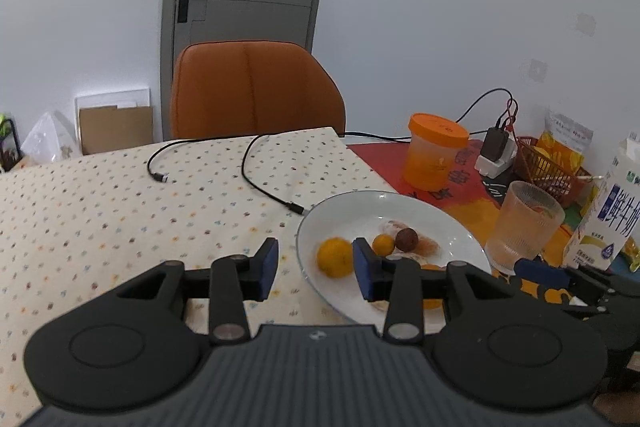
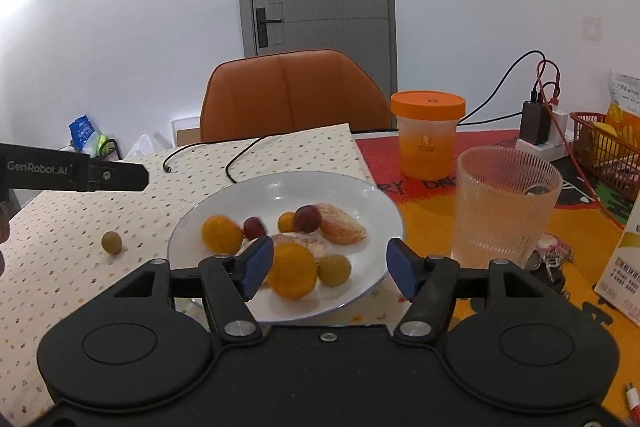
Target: Organize fruits
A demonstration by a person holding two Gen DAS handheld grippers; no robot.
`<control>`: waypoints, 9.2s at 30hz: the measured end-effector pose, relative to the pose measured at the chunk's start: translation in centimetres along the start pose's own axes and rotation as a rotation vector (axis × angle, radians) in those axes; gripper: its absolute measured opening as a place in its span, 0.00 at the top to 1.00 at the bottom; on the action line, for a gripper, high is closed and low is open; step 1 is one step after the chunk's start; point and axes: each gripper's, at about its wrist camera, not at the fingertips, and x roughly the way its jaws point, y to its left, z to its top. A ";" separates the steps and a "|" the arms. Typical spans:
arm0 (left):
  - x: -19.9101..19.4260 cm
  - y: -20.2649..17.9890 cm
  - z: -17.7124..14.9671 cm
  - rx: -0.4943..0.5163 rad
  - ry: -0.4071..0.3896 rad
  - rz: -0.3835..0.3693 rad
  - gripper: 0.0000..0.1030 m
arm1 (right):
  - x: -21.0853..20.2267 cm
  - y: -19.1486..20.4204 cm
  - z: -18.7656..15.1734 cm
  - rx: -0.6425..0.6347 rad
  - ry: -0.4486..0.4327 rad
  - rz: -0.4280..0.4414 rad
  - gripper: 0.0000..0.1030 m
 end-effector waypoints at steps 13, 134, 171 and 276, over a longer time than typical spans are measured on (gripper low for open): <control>-4.0 2.5 -0.7 -0.033 0.001 0.059 0.42 | -2.2 2.2 -0.4 -0.009 -0.006 0.033 0.29; 2.2 4.5 -0.8 0.012 0.073 0.071 0.76 | 1.0 5.1 1.1 0.022 0.041 0.289 0.77; 3.6 -1.8 -0.8 0.095 0.095 -0.010 0.48 | -3.5 -2.3 -1.9 0.154 0.005 0.073 0.69; -22.0 6.5 -9.6 -0.059 -0.058 0.308 0.04 | -15.8 9.7 -2.9 -0.039 0.005 0.272 0.00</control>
